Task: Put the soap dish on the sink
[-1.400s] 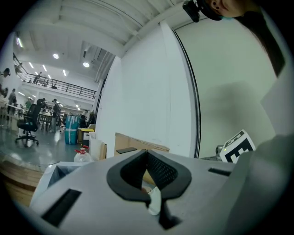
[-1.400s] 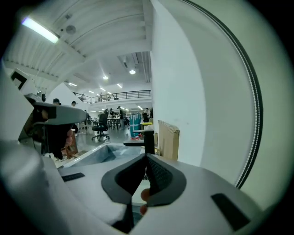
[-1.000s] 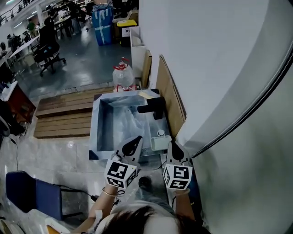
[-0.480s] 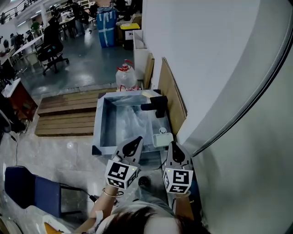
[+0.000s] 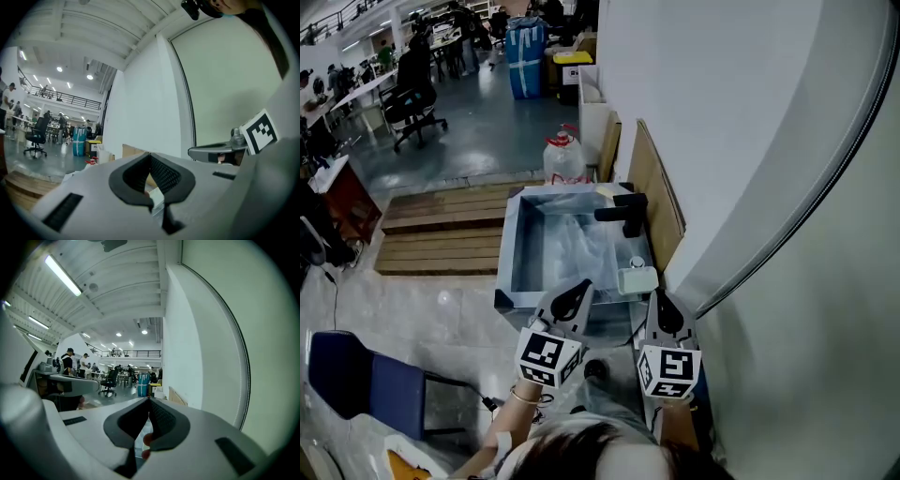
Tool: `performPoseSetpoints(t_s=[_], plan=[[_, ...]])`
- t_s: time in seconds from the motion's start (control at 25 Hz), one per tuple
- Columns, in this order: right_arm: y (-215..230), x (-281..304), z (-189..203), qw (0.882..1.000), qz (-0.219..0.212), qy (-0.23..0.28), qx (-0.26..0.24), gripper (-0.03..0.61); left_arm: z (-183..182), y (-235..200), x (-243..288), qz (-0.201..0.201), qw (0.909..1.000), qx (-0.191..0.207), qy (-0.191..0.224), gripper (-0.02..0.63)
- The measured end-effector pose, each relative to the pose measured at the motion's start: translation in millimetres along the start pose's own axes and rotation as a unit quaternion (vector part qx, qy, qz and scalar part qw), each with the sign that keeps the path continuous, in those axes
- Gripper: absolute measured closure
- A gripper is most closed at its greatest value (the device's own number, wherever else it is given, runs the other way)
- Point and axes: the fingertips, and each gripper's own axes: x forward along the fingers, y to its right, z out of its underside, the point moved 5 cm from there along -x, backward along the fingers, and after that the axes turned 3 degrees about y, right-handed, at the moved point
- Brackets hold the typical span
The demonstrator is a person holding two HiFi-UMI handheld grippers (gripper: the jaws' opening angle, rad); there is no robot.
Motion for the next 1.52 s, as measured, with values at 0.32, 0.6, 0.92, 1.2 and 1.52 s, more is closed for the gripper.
performPoseSetpoints(t_s=[0.32,0.6,0.92,1.2,1.52], plan=[[-11,-15,-6,1.000,-0.006,0.006,-0.005,0.552,-2,2,-19,-0.006,1.0000,0.000,0.005,0.604],[-17,-21,-8,1.000,-0.012,0.005,-0.008,0.552,-4,4,-30,-0.012,0.9999,-0.001,0.007,0.604],[-17,-28,-8,1.000,-0.012,0.005,-0.007,0.554,-5,9,-35,-0.012,0.9999,0.000,0.010,0.604],[-16,-34,-7,1.000,-0.009,0.004,-0.008,0.552,-3,13,-36,-0.009,0.9999,-0.004,0.008,0.604],[-12,-38,-5,1.000,-0.009,0.003,-0.010,0.554,-2,20,-30,-0.002,0.9999,-0.005,0.009,0.604]])
